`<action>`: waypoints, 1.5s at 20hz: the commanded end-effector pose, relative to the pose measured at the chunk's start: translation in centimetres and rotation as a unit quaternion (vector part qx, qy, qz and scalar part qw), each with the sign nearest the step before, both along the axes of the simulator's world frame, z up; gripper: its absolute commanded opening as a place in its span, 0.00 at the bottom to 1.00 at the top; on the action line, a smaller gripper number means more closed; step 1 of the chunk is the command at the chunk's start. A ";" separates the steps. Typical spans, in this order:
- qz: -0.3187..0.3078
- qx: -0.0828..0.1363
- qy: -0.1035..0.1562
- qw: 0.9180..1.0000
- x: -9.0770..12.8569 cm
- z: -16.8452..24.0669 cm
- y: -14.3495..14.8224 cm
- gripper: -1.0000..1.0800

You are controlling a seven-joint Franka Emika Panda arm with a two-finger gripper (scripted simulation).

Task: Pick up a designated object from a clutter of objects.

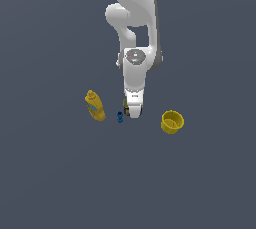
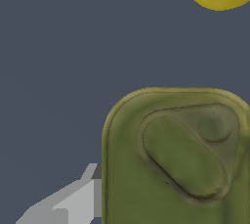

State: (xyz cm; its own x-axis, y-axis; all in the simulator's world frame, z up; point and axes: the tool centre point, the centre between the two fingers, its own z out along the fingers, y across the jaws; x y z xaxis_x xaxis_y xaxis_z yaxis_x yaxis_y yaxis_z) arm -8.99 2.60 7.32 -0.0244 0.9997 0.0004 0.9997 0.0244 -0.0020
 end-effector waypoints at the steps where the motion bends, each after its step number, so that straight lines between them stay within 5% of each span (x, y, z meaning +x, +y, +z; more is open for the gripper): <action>1: 0.000 0.000 -0.002 1.000 0.1 1.1 -0.6 0.00; 30: 0.000 0.002 -0.002 1.000 -0.8 24.8 -16.2 0.00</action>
State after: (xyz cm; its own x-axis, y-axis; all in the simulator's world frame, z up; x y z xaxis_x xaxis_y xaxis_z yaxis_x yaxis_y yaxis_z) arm -9.73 -12.62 30.51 -0.0233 0.9997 0.0054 0.9997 0.0233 -0.0017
